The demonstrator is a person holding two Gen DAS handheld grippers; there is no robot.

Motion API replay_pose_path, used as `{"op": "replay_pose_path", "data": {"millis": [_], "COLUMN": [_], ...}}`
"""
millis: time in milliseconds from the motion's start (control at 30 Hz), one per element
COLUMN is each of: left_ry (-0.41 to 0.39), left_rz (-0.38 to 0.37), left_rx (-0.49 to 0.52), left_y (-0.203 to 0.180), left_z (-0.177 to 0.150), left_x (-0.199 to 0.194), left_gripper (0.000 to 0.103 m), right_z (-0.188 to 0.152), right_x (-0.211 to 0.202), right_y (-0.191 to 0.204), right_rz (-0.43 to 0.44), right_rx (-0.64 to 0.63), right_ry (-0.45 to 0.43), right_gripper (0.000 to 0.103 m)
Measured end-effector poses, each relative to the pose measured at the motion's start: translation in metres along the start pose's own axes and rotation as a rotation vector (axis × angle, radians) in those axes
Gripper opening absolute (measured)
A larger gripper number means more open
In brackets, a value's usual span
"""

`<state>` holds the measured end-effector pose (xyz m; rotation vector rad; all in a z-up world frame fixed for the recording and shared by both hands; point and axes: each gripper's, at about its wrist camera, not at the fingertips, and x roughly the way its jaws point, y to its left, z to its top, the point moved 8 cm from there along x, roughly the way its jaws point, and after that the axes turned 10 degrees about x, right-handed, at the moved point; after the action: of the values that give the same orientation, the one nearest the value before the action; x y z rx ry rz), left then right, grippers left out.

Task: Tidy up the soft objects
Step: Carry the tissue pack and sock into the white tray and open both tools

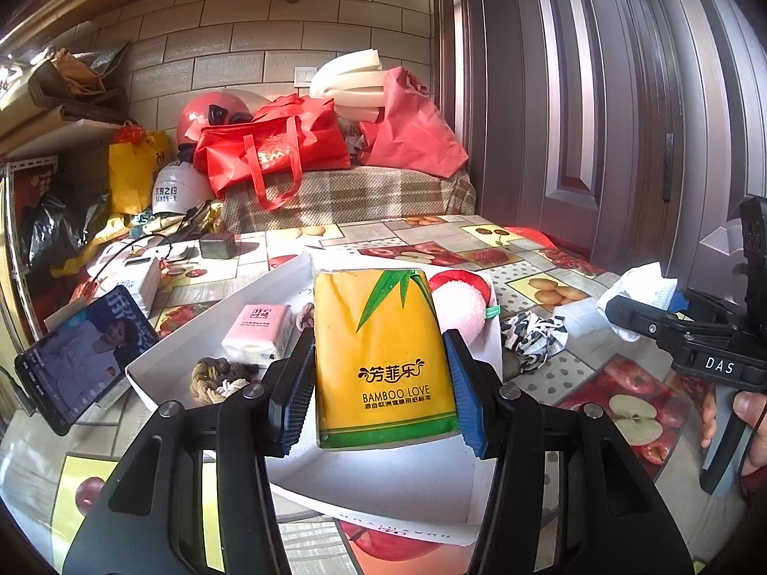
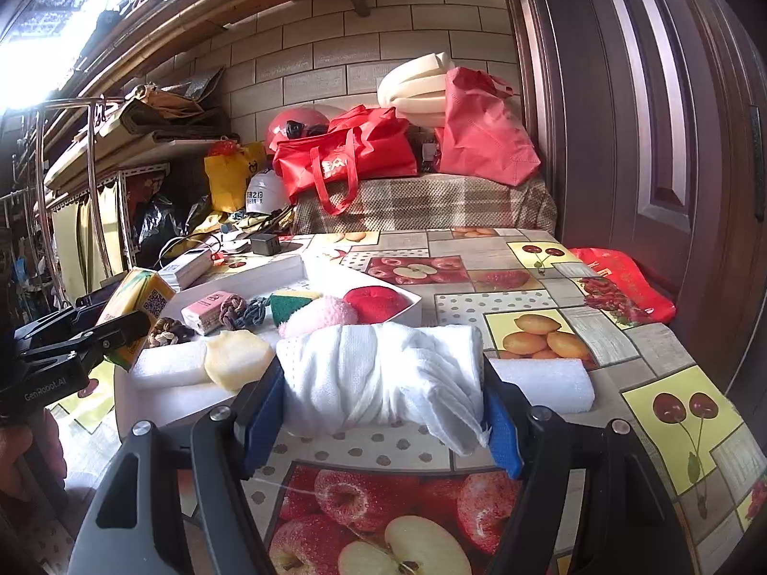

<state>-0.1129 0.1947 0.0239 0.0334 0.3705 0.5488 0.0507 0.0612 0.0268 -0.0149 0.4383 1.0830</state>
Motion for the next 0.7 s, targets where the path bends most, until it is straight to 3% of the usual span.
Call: {"op": "replay_pose_path", "data": {"millis": [400,700], "left_ry": [0.024,0.042], "left_rz": [0.018,0.088], "left_rx": [-0.027,-0.051], "left_y": [0.016,0.047], "left_z": [-0.004,-0.006], "left_x": [0.008,0.02], "left_gripper": [0.051,0.051], "right_z": [-0.006,-0.008], "right_x": [0.011,0.025], "right_y": [0.033,0.05], "right_rz": [0.047,0.085], "right_rx": [-0.06,-0.067], "right_ry": [0.025,0.052], "right_gripper": [0.073,0.074]}}
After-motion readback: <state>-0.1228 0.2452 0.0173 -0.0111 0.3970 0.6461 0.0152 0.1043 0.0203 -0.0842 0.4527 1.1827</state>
